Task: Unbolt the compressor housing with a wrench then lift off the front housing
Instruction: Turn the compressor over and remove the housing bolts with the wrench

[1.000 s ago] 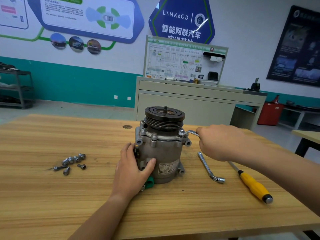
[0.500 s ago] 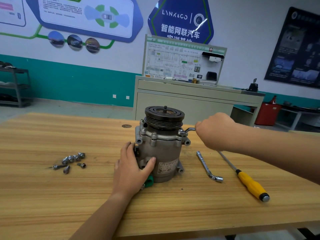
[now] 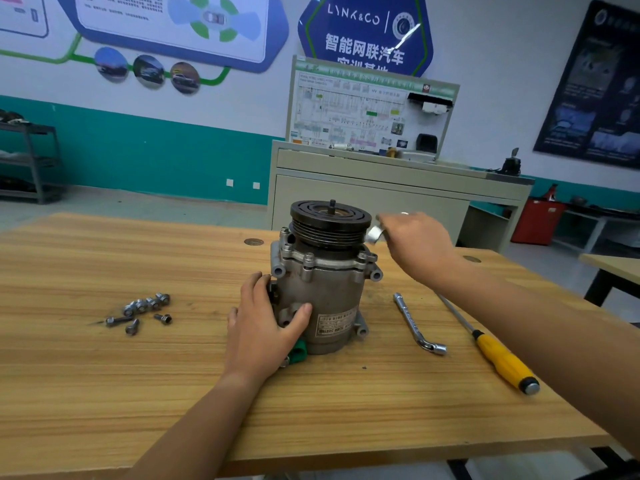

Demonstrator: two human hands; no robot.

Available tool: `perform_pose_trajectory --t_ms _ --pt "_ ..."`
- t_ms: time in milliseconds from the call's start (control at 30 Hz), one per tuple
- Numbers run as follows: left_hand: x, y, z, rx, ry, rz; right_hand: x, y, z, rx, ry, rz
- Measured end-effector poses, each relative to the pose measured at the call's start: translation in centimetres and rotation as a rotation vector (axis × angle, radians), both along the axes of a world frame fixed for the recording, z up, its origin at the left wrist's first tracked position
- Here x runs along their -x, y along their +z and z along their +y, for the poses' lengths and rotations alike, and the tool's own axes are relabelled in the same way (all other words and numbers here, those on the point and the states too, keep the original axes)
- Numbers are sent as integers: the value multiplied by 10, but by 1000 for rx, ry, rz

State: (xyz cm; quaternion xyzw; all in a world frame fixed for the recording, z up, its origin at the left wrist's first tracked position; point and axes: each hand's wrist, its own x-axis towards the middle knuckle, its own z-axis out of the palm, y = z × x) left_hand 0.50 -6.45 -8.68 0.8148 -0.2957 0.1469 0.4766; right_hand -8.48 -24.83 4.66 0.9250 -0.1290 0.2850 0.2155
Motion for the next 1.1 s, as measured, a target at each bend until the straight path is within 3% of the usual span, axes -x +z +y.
perform_pose_trajectory --t_ms 100,167,400,533,733,1000,1100 --pt "0 0 0 -9 5 3 27 8 20 -348 86 -320" --pt "0 -1 0 -2 0 8 49 13 36 -349 86 -367" --pt "0 0 0 25 -2 10 78 15 67 -34 -259 179" --pt "-1 -1 0 27 -11 11 68 17 72 6 -284 283" --pt "-1 -1 1 36 -21 10 66 27 84 334 -201 570" --pt "-1 -1 0 43 -17 15 51 20 21 302 -197 476" --pt "-1 0 -1 40 -10 10 27 17 10 225 -173 344"
